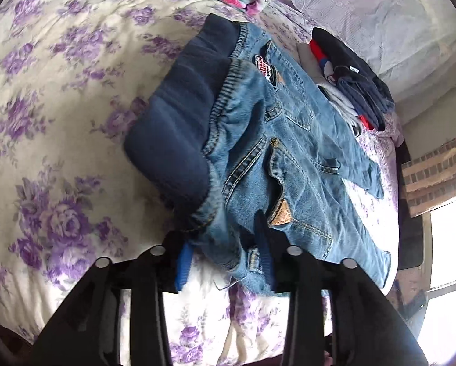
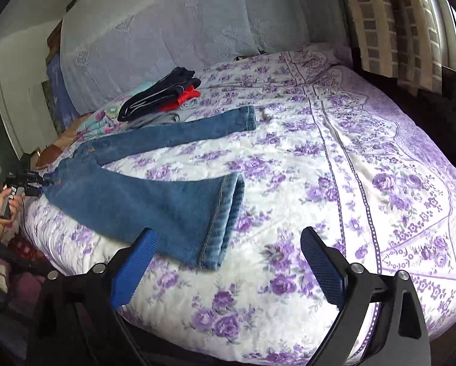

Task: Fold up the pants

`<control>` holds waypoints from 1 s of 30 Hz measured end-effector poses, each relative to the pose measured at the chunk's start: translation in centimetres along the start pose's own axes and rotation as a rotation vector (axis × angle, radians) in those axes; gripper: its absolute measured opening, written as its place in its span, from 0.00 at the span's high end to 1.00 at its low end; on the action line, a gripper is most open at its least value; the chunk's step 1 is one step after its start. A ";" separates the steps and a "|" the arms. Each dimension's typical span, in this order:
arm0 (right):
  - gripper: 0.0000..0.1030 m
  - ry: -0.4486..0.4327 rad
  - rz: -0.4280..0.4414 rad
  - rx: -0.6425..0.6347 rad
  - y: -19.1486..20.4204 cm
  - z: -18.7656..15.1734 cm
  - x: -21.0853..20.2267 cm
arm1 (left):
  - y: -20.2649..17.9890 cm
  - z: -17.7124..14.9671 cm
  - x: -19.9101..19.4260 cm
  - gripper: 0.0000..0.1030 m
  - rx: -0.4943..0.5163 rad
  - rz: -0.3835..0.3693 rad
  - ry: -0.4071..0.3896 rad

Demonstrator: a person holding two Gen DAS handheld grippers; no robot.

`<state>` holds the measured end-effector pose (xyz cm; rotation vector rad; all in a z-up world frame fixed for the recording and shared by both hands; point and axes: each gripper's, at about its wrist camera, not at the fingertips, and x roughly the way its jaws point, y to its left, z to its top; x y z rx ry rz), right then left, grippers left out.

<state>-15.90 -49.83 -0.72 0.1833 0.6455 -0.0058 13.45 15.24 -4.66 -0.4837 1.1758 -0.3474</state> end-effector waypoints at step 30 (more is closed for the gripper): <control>0.55 -0.023 -0.045 0.150 0.6 1.3 2.5 | 3.1 -8.1 -7.2 0.63 -0.141 0.033 -0.228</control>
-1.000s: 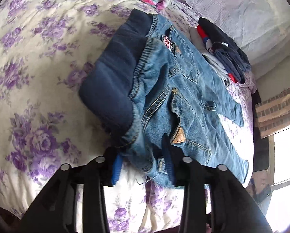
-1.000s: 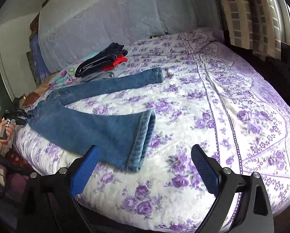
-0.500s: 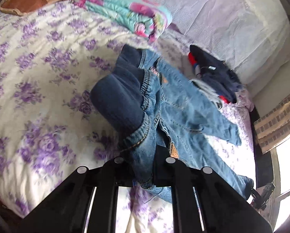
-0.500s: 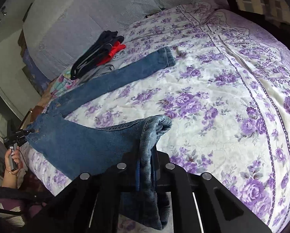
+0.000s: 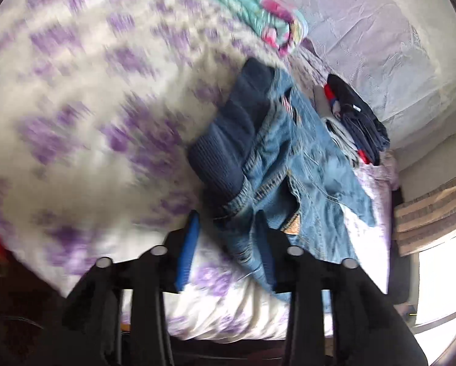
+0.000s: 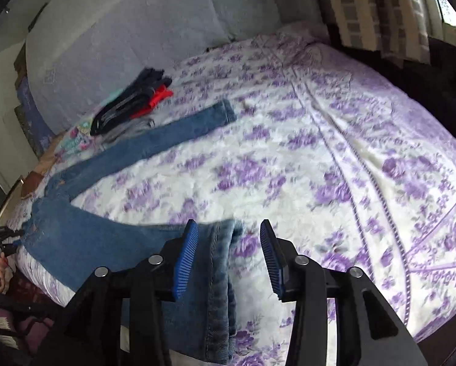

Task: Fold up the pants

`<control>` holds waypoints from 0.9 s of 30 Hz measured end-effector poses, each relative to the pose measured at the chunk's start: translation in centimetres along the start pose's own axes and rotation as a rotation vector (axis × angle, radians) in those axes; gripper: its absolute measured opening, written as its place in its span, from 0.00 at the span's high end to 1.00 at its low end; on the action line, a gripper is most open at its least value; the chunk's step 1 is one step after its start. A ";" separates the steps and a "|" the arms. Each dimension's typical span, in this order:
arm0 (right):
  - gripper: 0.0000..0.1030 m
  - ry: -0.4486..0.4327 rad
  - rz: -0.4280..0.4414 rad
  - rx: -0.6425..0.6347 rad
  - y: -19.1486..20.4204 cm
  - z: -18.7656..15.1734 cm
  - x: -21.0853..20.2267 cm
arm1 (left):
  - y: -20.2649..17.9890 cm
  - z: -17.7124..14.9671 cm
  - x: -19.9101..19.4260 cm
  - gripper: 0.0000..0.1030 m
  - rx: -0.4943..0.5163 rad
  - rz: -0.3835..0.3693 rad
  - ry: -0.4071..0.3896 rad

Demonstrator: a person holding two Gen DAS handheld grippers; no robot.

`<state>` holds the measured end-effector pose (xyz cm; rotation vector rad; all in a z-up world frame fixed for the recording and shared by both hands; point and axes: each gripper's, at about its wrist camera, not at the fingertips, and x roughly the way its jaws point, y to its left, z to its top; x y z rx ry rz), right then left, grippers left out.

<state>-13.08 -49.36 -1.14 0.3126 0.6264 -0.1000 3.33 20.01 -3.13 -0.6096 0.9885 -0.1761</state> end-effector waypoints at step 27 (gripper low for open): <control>0.30 0.198 0.335 -0.674 31.2 15.7 17.4 | -8.6 15.1 7.3 0.08 0.366 0.206 -0.038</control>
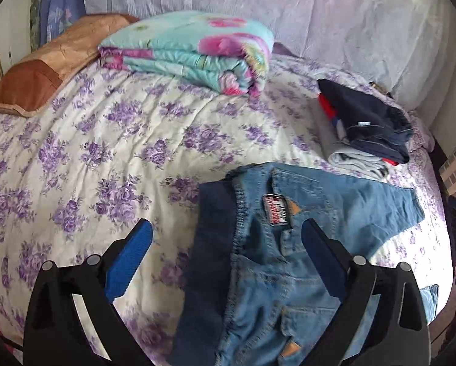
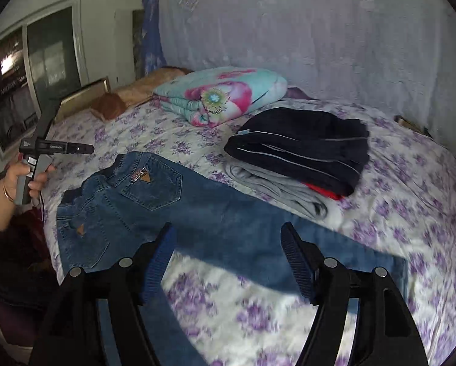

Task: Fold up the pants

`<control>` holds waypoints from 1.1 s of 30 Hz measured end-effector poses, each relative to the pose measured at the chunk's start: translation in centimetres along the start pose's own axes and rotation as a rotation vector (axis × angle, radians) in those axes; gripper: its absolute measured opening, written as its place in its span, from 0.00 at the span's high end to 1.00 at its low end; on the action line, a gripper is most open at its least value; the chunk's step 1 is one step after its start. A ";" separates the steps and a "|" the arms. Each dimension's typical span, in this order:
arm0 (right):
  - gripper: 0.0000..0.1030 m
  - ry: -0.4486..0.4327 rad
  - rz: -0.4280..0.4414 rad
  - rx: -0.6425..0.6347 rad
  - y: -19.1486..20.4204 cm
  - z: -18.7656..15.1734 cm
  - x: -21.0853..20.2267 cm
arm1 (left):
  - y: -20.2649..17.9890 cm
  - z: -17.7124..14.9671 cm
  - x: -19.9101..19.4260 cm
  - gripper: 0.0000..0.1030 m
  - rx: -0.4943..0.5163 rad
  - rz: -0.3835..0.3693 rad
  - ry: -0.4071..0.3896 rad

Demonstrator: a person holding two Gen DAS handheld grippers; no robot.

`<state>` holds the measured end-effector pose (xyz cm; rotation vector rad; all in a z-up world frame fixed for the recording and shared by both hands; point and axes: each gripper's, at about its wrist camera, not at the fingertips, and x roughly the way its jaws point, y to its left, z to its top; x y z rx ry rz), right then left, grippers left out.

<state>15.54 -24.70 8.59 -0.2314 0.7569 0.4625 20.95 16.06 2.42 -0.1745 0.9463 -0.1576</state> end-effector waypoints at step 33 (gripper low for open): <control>0.95 0.096 0.239 -0.234 13.5 -13.2 -4.4 | 0.3 -9.1 -7.3 0.15 0.169 -0.183 0.011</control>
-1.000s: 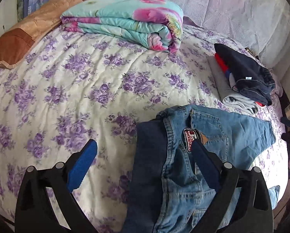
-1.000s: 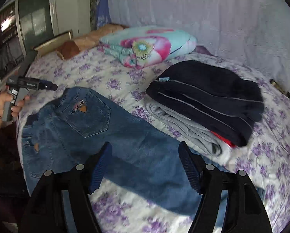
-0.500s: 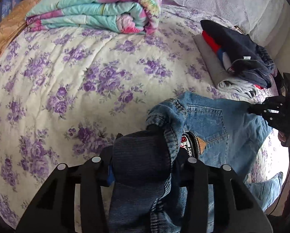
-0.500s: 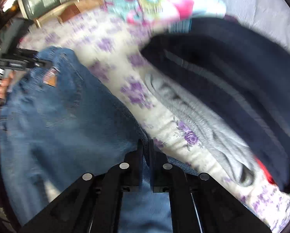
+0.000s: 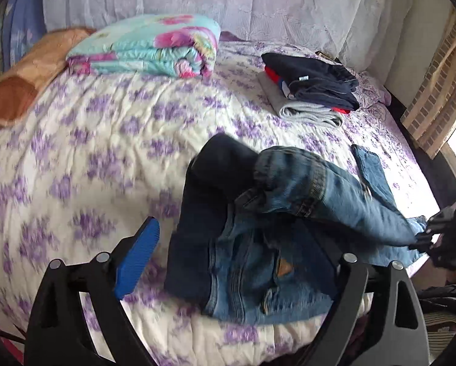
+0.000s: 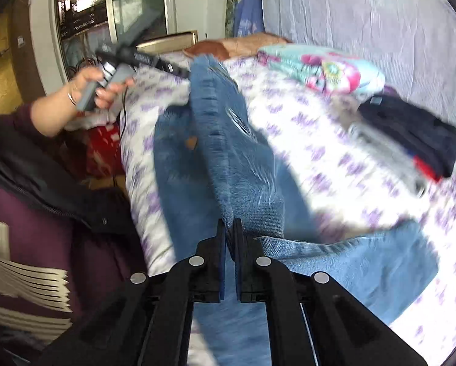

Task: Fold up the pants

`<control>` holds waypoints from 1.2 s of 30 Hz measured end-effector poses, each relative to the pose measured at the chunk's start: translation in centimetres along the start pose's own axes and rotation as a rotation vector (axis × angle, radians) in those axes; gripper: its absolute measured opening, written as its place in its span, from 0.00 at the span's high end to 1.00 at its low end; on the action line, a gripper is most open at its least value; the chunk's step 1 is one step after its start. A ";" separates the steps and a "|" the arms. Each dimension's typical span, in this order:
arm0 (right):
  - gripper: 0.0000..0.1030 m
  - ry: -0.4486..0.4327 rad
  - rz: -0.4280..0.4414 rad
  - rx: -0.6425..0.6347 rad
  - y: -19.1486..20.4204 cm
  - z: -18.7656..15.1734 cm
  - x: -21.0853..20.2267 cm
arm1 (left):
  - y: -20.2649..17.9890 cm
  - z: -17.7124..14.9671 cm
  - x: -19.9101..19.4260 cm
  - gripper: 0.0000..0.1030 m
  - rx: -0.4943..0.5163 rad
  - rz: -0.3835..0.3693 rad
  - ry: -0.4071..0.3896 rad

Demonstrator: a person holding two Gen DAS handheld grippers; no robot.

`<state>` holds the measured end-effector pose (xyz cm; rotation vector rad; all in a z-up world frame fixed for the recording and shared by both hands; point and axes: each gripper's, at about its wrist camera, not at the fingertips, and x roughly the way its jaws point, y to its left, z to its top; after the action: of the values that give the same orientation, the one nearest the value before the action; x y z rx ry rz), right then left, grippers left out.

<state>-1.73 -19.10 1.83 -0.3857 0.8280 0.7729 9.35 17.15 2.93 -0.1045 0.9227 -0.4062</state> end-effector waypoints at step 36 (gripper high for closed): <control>0.48 -0.121 -0.065 0.206 2.6 -4.0 0.3 | -1.4 -9.9 -0.7 0.38 -0.240 -0.012 -0.123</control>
<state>-5.57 -19.58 -0.98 -0.1792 0.7699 0.6373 0.70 16.98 -2.17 -0.3508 0.8470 -0.2950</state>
